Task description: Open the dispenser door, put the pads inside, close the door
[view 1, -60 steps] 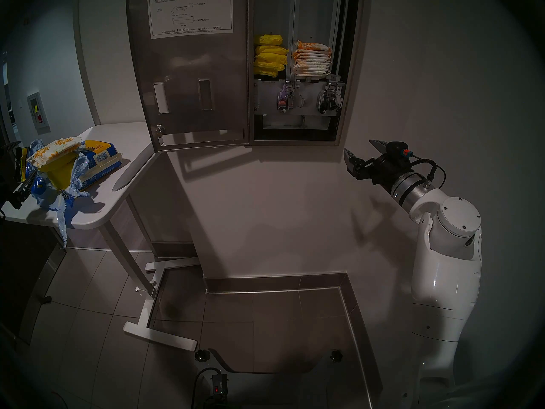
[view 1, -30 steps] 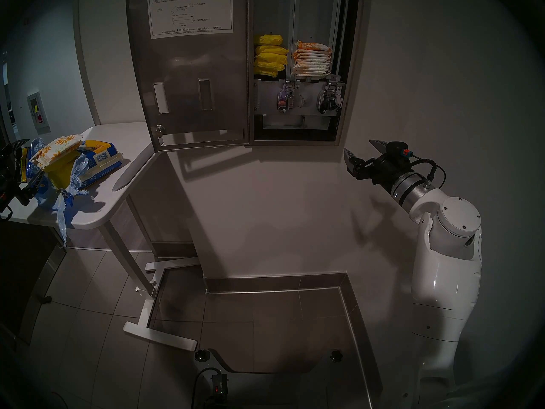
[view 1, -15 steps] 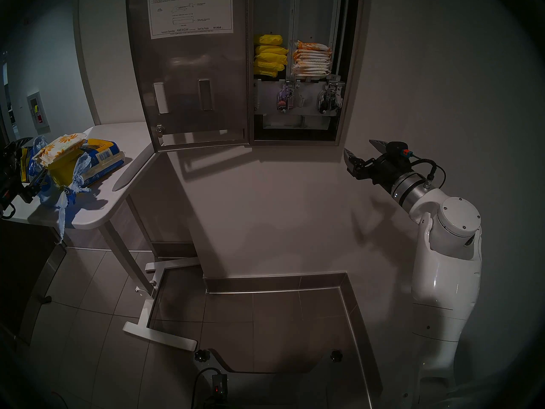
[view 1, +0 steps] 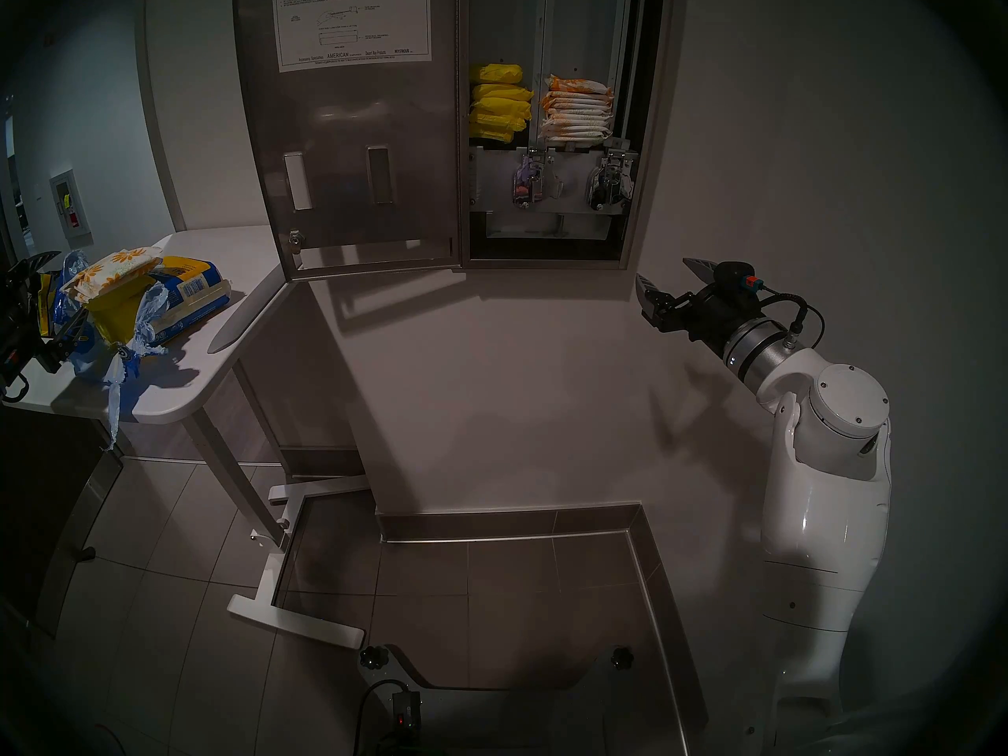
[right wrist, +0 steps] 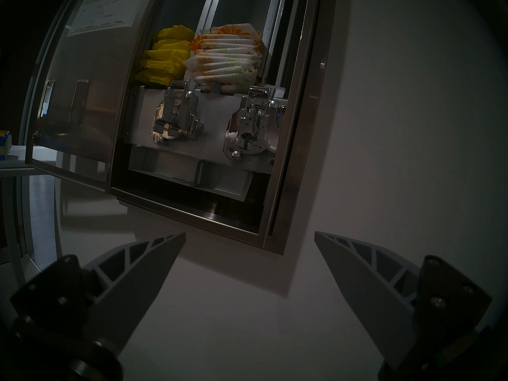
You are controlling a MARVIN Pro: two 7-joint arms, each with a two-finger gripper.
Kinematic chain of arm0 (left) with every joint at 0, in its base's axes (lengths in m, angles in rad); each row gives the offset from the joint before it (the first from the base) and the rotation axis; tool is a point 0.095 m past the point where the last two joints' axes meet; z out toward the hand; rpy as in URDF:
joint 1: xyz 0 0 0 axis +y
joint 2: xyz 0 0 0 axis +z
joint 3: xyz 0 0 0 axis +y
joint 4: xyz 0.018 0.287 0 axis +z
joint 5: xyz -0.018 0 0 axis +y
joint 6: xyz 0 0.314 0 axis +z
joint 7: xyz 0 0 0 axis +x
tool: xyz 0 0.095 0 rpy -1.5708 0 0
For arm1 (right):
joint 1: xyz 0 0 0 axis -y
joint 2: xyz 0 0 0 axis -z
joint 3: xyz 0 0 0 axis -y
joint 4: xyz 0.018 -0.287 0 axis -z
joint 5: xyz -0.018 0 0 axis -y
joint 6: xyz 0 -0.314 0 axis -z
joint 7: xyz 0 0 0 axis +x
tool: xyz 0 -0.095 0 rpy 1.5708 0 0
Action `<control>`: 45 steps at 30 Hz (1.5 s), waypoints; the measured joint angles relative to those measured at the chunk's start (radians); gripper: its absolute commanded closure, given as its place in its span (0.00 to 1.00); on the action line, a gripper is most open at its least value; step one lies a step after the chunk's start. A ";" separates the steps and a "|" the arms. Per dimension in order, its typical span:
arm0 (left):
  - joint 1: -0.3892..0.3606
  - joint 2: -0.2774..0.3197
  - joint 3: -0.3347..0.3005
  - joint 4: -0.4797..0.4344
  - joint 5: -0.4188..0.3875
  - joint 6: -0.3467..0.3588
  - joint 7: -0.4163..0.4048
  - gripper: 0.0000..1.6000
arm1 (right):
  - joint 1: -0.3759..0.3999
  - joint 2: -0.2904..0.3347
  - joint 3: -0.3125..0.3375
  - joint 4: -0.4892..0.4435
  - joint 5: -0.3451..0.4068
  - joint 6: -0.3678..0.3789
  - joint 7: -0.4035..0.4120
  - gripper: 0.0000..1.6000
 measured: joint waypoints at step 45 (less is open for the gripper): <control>-0.019 0.001 0.018 0.064 0.006 -0.010 -0.010 1.00 | -0.001 0.002 -0.001 0.000 0.003 0.000 -0.002 0.00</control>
